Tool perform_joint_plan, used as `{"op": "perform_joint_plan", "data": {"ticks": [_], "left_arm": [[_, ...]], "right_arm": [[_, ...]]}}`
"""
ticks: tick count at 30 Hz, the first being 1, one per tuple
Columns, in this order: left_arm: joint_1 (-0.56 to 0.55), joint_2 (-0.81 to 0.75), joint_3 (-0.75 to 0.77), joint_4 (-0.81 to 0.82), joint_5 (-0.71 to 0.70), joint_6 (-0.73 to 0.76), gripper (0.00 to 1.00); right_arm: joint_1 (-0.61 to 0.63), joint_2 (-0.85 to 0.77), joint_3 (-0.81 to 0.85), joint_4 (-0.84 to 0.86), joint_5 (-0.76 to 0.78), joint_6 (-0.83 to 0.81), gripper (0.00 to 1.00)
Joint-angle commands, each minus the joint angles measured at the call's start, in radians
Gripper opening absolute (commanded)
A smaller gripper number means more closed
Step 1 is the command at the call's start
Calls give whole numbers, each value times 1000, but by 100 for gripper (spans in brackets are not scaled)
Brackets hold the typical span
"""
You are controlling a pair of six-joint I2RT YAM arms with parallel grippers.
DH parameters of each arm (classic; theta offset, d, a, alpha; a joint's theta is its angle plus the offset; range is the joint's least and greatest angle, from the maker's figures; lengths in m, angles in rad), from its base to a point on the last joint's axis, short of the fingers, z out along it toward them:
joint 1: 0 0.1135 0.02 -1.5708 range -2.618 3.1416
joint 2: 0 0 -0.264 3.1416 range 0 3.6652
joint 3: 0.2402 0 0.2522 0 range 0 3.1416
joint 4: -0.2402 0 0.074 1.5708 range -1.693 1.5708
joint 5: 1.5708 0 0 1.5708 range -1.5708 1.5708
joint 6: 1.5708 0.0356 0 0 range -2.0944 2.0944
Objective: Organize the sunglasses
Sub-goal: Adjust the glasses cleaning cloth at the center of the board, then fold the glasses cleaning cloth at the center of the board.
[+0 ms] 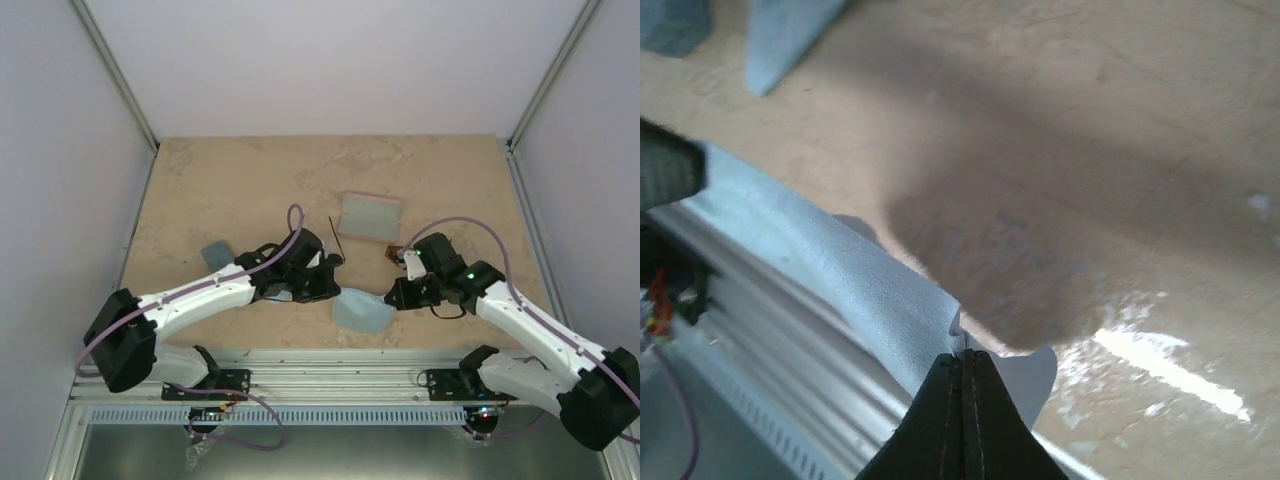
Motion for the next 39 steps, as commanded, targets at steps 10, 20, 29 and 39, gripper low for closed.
{"op": "perform_joint_plan", "data": {"ticks": [10, 20, 29, 39], "left_arm": [[41, 356, 167, 97, -231, 85, 0], [76, 418, 164, 127, -216, 118, 0], [80, 409, 128, 168, -142, 128, 0], [80, 385, 69, 156, -81, 154, 0]], "right_arm": [[-6, 314, -2, 403, 361, -59, 0], [-10, 407, -46, 544, 374, -113, 0], [-10, 425, -62, 527, 341, -78, 1], [-9, 383, -91, 442, 309, -50, 0]]}}
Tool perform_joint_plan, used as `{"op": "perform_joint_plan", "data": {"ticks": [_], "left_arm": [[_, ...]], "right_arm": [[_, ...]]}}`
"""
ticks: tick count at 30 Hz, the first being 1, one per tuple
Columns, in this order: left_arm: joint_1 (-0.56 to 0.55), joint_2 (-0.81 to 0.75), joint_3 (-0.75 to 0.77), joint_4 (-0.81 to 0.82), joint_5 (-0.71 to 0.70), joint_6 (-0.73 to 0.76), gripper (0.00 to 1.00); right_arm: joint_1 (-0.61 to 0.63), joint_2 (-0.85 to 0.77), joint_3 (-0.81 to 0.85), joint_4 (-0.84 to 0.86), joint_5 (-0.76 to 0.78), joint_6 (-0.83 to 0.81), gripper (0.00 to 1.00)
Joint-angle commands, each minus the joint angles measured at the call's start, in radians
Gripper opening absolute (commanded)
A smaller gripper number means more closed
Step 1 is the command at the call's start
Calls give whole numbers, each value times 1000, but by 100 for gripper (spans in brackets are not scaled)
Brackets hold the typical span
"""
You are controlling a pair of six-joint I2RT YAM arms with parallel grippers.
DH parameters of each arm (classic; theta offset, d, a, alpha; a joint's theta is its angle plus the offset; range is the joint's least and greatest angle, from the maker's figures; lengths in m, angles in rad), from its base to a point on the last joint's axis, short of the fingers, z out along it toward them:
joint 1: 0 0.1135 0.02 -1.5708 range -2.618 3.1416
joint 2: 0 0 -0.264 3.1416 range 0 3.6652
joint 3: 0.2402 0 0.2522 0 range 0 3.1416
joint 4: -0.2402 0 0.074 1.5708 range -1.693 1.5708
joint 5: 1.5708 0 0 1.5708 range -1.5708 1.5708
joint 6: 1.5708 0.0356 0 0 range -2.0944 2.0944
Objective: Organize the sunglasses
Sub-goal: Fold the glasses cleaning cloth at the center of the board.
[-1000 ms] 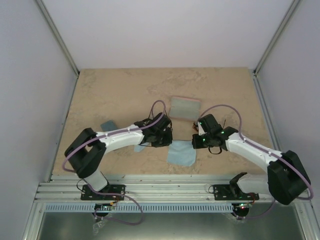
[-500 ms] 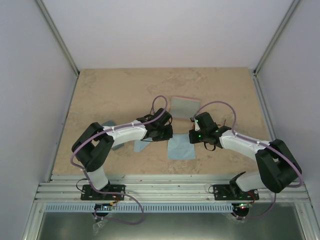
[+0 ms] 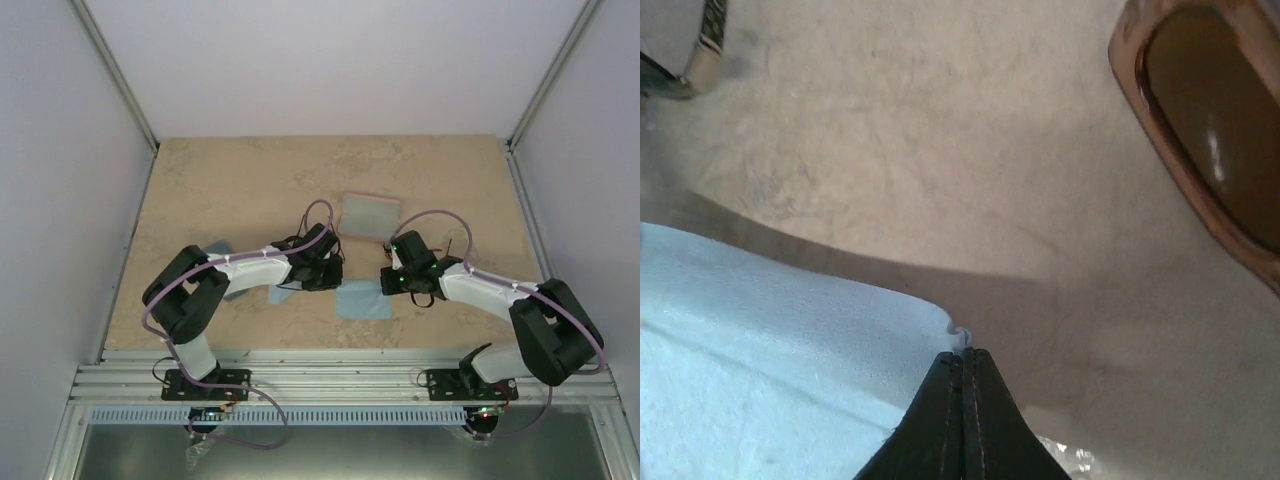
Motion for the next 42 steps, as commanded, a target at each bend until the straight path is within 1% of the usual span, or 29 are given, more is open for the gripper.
{"op": "perform_joint_plan", "data": {"ticks": [1, 11, 20, 31, 38, 42], "left_arm": [[3, -36, -32, 0, 39, 30, 0], [4, -101, -59, -20, 40, 36, 0], [4, -135, -68, -27, 32, 29, 0], [-2, -105, -114, 18, 120, 25, 0], [-10, -104, -121, 13, 124, 32, 0], [-16, -99, -145, 35, 125, 18, 0]], "right_arm": [[-3, -34, -23, -41, -24, 17, 0], [-4, -97, -17, -90, -52, 24, 0], [-5, -105, -22, -64, -112, 6, 0], [-4, -94, -43, -98, -102, 26, 1], [-4, -105, -47, -122, -105, 31, 0], [-4, -109, -70, -100, -148, 20, 0]]}}
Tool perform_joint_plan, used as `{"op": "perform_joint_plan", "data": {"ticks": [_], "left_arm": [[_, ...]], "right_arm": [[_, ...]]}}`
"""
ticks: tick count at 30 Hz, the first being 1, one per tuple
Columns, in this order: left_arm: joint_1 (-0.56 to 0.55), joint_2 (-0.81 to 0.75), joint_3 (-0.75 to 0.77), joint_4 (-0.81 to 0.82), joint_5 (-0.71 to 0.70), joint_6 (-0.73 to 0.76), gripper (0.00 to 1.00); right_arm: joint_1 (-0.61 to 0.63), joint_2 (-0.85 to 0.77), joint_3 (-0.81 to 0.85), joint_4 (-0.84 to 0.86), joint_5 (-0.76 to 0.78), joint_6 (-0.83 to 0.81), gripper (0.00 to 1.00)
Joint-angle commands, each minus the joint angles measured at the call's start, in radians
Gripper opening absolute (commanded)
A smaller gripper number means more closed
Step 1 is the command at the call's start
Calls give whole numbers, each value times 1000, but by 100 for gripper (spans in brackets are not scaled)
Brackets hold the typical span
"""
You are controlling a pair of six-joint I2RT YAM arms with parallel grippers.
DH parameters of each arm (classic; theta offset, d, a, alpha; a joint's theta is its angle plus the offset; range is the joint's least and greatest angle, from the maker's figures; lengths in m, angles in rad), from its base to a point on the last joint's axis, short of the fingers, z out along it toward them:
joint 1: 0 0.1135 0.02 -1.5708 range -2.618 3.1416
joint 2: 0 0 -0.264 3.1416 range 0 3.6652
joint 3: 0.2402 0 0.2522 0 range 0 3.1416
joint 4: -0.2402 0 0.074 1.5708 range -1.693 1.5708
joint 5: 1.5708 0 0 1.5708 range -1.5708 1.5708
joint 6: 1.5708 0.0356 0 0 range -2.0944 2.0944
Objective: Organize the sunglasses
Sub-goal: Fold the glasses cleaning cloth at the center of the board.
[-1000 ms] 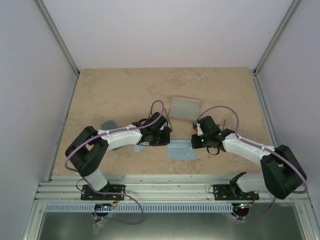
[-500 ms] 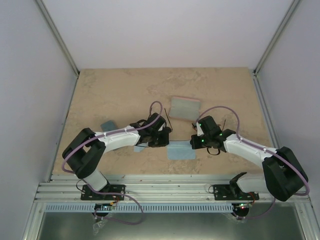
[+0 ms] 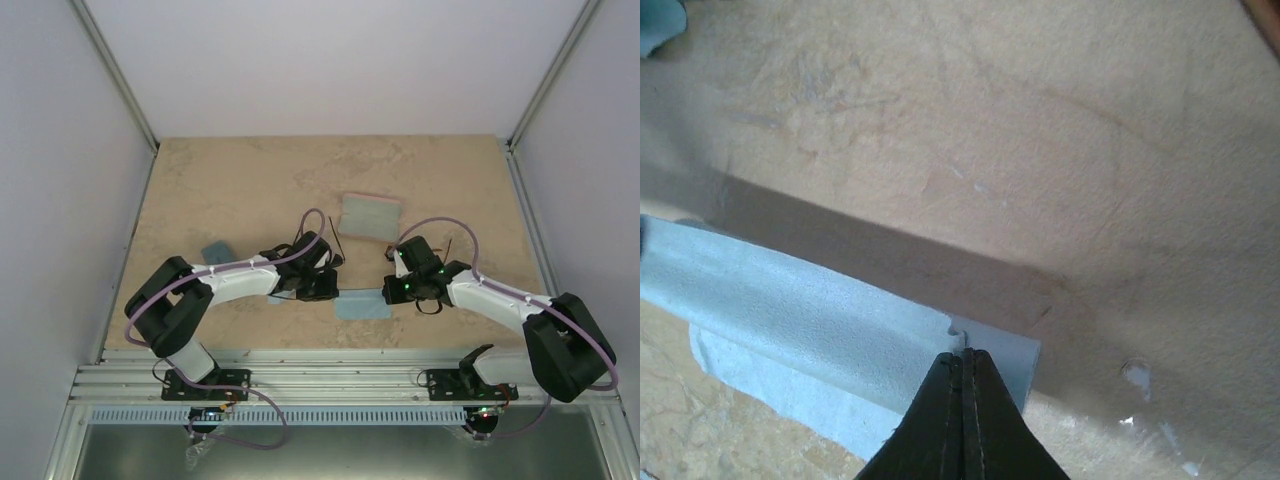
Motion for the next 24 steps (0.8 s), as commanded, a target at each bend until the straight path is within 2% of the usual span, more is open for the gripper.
{"op": "perform_joint_plan", "data": {"ticks": [1, 13, 19, 22, 24], "left_arm": [[-8, 19, -34, 29, 16, -11, 0], [-19, 51, -40, 54, 33, -15, 0], [-19, 56, -40, 54, 24, -18, 0], [-19, 61, -39, 60, 44, -17, 1], [-19, 59, -43, 79, 78, -18, 14]], "right_arm": [[-4, -7, -37, 9, -46, -3, 0], [-3, 3, -28, -3, -10, 11, 0], [-3, 14, -38, 9, -47, 0, 1], [-4, 13, -45, 20, -92, -8, 9], [-2, 5, -50, 32, -145, -14, 19]]}}
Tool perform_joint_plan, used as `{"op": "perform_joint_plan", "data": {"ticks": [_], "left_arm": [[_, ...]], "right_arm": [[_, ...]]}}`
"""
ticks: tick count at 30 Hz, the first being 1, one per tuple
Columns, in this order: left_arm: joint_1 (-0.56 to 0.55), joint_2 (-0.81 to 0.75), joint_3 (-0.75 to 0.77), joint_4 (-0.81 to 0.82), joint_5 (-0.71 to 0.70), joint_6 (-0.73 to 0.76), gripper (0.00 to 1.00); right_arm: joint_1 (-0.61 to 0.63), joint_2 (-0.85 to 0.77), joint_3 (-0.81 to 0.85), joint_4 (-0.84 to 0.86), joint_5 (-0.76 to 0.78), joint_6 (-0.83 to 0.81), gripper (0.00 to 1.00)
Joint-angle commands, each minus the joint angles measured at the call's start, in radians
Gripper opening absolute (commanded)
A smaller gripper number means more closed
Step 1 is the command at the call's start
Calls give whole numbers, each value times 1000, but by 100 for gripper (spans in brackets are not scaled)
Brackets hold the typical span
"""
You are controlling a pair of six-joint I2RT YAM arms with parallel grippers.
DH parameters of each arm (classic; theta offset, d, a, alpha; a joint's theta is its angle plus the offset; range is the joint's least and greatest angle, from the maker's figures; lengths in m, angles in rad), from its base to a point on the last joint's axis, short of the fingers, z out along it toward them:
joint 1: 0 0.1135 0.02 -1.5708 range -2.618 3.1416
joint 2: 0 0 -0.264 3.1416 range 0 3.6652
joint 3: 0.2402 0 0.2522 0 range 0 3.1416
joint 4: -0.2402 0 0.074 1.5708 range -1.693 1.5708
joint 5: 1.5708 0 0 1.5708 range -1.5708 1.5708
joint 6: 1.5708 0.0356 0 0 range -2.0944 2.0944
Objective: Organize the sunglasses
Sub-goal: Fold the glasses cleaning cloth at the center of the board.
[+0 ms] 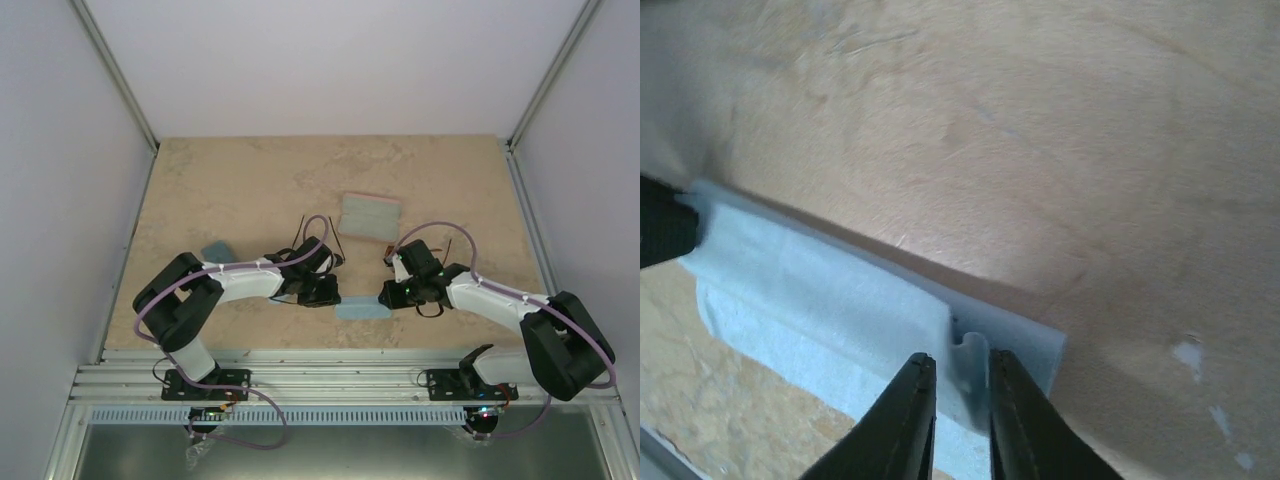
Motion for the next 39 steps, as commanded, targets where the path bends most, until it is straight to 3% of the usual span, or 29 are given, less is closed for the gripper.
{"op": "perform_joint_plan", "data": {"ticks": [1, 4, 7, 14, 22, 26, 31, 39], "left_arm": [[-6, 10, -16, 51, 71, -8, 19], [-6, 1, -32, 101, 131, -12, 30], [-6, -11, -46, 119, 157, -10, 35], [-6, -46, -84, 112, 160, -11, 39], [-6, -123, -118, 72, 136, -14, 40], [-6, -144, -107, 100, 149, -20, 35], [-10, -71, -56, 148, 166, -42, 17], [-12, 51, 34, 59, 38, -63, 7]], "right_arm": [[-3, -8, -20, 35, -112, -20, 25], [-3, -26, -27, 46, -176, -24, 35], [-3, -36, -23, 27, -208, -26, 39], [-3, -51, -27, -53, -197, 3, 42], [-3, -82, 3, -150, -80, 36, 44], [9, -119, 41, -138, -73, 30, 43], [34, -39, 68, -84, -65, 37, 34], [54, 83, 84, 55, -69, 84, 24]]}}
